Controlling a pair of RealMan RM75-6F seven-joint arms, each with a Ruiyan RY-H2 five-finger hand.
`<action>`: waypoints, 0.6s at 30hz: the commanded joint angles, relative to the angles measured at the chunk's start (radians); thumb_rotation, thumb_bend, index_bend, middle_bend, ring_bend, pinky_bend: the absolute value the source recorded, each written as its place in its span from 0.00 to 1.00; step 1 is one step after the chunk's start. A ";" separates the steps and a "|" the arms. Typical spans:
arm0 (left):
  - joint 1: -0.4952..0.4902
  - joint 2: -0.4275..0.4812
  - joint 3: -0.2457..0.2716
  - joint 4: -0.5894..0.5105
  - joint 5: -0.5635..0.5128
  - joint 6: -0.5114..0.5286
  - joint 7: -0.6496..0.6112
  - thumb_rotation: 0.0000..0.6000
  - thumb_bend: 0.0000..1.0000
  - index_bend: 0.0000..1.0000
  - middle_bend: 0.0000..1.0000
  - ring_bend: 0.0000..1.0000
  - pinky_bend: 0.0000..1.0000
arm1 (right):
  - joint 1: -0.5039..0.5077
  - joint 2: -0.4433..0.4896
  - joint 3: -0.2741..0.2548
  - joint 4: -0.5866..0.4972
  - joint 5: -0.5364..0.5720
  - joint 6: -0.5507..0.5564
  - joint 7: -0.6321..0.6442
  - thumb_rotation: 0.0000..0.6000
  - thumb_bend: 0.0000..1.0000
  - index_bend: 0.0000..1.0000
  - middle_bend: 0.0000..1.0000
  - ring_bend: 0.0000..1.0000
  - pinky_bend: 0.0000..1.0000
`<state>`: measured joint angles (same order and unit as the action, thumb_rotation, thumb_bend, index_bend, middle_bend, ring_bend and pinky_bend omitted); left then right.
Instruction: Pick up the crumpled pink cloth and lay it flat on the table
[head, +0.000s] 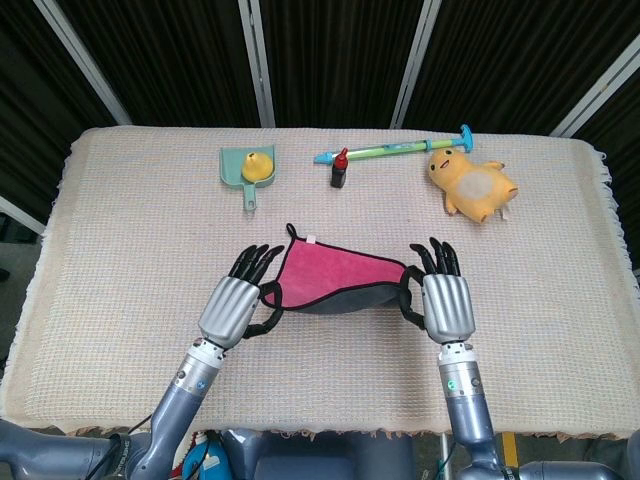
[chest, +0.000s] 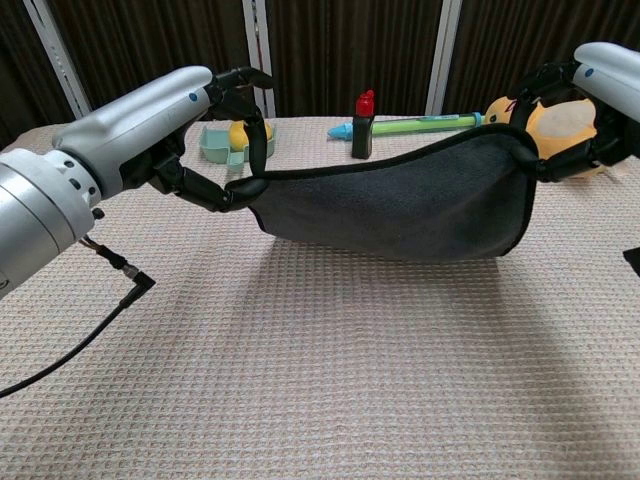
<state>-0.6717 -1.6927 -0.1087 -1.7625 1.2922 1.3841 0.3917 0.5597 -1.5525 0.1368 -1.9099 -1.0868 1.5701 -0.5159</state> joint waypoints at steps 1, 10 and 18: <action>0.015 -0.001 0.015 0.002 0.015 0.001 -0.009 1.00 0.46 0.59 0.05 0.00 0.01 | -0.017 -0.008 -0.018 0.003 -0.022 0.004 -0.007 1.00 0.53 0.61 0.20 0.00 0.01; 0.059 -0.002 0.061 0.006 0.060 -0.003 -0.024 1.00 0.46 0.59 0.05 0.00 0.01 | -0.065 -0.031 -0.059 0.020 -0.059 -0.006 -0.007 1.00 0.53 0.61 0.20 0.00 0.01; 0.097 0.002 0.098 0.015 0.101 -0.006 -0.049 1.00 0.46 0.59 0.05 0.00 0.01 | -0.102 -0.057 -0.099 0.037 -0.096 -0.022 -0.016 1.00 0.53 0.61 0.20 0.00 0.01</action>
<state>-0.5774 -1.6912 -0.0129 -1.7490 1.3905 1.3790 0.3449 0.4624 -1.6056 0.0426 -1.8765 -1.1786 1.5517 -0.5296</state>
